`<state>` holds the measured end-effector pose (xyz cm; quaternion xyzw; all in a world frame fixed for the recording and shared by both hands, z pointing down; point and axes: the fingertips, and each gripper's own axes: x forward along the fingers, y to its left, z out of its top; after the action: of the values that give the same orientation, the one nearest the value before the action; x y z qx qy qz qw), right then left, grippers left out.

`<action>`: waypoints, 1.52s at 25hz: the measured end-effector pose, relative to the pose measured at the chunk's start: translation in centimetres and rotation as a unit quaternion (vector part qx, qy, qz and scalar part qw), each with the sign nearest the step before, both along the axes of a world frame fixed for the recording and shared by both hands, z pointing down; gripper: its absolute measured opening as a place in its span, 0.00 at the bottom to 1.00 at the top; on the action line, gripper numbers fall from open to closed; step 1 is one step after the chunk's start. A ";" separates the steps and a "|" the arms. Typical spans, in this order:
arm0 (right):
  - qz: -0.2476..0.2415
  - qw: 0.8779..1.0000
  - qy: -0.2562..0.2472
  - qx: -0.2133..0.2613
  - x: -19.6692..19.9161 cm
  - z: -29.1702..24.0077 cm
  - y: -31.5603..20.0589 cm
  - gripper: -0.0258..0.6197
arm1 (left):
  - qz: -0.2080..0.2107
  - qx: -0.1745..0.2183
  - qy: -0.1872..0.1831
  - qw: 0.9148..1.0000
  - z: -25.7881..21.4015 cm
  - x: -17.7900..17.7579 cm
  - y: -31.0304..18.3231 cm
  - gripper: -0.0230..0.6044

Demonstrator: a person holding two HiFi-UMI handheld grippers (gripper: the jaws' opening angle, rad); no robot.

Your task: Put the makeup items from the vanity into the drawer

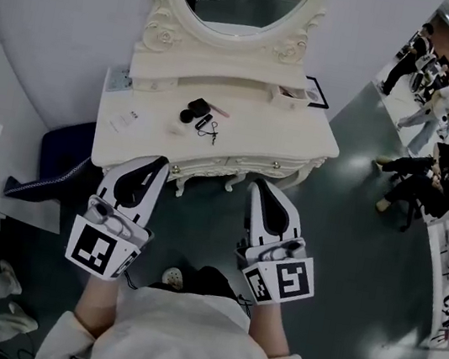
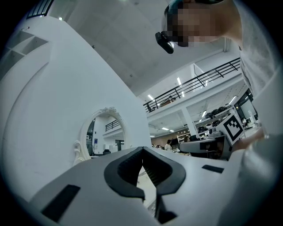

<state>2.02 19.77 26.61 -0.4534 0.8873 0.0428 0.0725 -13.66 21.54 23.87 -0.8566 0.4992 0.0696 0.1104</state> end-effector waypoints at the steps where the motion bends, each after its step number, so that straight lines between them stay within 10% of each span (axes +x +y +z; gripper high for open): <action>1: 0.001 1.000 0.000 -0.001 0.0 0.0 -0.2 0.08 | 0.002 -0.004 -0.001 1.000 0.3 -0.1 -0.2 0.06; 38: -0.108 0.994 -0.012 0.001 1.8 -0.3 -23.4 0.08 | -0.078 0.001 -0.007 0.997 -0.5 3.6 -20.6 0.06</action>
<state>3.83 -3.67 26.34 -0.3557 0.9299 0.0301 0.0881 -10.06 0.96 23.40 -0.8155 0.5635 0.0554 0.1197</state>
